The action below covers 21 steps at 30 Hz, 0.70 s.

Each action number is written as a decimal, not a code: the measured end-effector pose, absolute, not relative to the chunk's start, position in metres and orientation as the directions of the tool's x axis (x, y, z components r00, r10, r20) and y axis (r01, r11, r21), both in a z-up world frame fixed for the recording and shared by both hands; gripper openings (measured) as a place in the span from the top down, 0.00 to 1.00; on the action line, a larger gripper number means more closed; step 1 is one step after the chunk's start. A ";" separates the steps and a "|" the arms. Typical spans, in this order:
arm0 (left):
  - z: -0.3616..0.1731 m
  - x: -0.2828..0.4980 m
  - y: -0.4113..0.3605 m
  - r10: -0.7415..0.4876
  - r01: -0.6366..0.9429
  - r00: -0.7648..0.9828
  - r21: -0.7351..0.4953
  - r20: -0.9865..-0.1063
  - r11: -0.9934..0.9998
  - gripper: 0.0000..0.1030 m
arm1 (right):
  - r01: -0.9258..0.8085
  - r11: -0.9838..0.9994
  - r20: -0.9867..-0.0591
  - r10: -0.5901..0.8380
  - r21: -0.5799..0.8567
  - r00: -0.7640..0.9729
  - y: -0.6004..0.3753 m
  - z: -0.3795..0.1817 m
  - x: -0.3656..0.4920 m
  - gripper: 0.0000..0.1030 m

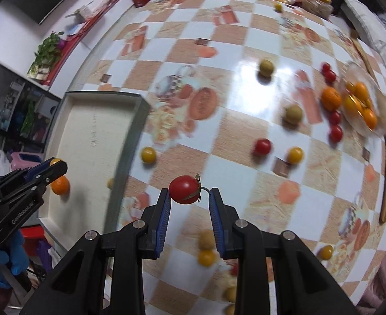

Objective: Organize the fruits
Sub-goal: 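Carry both tomatoes into the white tray and release them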

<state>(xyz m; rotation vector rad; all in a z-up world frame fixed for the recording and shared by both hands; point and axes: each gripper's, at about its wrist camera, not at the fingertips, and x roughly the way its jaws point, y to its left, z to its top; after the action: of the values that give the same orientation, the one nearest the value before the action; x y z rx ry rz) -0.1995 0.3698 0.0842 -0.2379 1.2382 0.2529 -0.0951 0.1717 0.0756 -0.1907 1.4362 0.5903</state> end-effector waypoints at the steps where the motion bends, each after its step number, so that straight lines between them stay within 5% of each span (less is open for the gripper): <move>1: 0.082 -0.199 0.378 0.073 -0.329 0.303 -0.033 -0.950 0.944 0.79 | -0.501 0.834 -0.961 0.276 0.232 0.014 0.184 0.076 -0.095 0.69; 21: 0.027 -0.190 0.431 0.141 -0.330 0.211 0.066 -0.967 0.942 0.78 | -0.578 0.782 -0.971 0.220 0.233 -0.094 0.322 0.017 -0.079 0.67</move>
<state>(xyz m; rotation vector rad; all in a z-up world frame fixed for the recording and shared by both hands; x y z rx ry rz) -0.1898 0.4308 0.0273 -0.1674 1.3198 0.3291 -0.0792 0.3219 0.0175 -0.2996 1.5275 0.6837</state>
